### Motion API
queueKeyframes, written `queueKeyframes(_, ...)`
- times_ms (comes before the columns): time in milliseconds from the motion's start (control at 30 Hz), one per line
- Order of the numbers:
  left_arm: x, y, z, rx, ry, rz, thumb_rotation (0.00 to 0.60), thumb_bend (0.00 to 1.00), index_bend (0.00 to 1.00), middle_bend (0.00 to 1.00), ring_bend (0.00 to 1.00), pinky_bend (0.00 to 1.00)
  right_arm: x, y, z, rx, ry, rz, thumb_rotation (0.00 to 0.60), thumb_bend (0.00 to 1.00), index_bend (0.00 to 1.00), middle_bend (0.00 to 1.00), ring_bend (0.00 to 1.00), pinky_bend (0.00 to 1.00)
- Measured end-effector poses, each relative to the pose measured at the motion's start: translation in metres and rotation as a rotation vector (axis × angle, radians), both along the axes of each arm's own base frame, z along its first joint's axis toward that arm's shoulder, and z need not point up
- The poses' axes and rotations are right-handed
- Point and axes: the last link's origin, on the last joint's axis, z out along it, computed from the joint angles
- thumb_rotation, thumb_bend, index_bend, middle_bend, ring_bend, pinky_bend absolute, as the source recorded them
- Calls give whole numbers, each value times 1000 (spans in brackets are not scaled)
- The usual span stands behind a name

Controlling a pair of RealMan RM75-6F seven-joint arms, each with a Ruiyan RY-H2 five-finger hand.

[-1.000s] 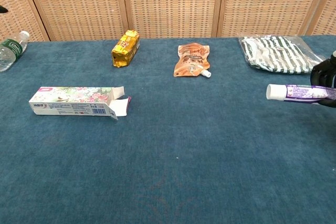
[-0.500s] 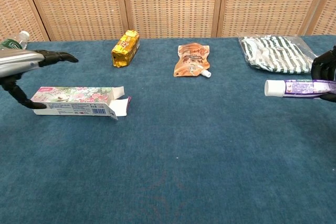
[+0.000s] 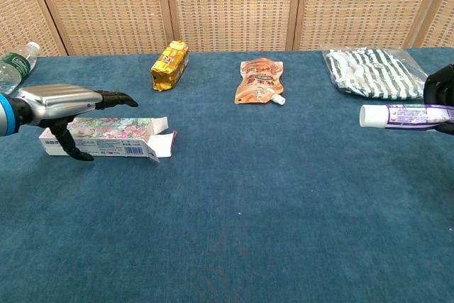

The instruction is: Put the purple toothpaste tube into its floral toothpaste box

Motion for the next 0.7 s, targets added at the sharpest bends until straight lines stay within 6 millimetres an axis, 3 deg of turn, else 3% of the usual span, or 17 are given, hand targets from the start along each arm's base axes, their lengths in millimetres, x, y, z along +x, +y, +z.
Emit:
queueKeyframes(167, 2, 3, -3, 3, 19, 3, 600, 230, 302, 362, 355, 399, 0, 0, 0, 2, -3, -1, 600, 591, 633, 638, 467, 414)
queueKeyframes(267, 4, 3, -3, 0, 13, 7, 600, 229, 365, 410, 396, 422, 1, 1, 1, 1, -6, 1, 600, 591, 633, 638, 467, 414)
queueKeyframes(700, 28, 7, 19, 2, -29, -65, 600, 229, 407, 436, 420, 431, 4, 7, 5, -4, -16, 10, 600, 591, 633, 638, 467, 414)
